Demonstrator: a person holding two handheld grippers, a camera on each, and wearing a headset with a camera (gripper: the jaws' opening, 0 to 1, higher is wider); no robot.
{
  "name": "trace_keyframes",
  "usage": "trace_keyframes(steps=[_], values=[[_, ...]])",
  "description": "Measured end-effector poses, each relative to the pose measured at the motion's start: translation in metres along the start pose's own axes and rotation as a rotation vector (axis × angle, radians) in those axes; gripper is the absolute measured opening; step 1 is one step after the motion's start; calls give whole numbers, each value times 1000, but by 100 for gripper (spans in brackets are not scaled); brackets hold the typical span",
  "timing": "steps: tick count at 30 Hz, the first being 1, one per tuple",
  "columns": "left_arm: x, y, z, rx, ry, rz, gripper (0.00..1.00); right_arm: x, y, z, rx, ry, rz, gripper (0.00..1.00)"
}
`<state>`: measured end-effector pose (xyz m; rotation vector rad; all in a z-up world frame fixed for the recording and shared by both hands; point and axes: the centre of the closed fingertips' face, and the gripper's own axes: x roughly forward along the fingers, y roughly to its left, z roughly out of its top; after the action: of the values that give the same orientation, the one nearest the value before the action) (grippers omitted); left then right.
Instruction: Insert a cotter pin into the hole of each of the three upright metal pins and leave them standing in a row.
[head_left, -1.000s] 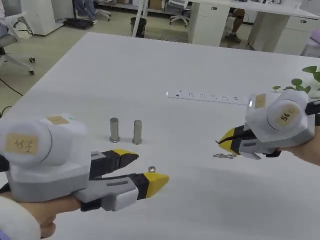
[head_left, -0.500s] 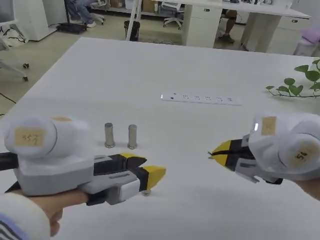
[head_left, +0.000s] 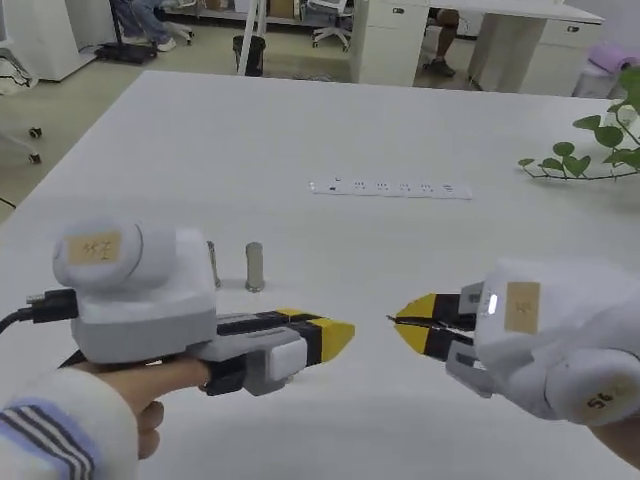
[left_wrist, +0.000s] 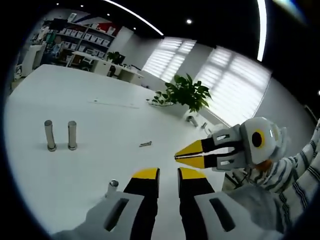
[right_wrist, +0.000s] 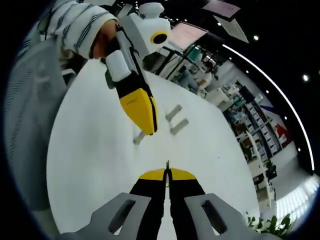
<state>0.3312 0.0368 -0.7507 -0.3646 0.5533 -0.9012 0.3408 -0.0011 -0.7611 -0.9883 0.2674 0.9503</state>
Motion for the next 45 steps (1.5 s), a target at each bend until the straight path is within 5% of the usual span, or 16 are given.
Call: trace_keyframes(steps=[16,45], values=[[9,-5,-15,-26,67,-53,5,3,21,20,-57,-30,27,2],[9,-10,-18,-90,83,-86,1,4,28,22,-48,-32,48,2]])
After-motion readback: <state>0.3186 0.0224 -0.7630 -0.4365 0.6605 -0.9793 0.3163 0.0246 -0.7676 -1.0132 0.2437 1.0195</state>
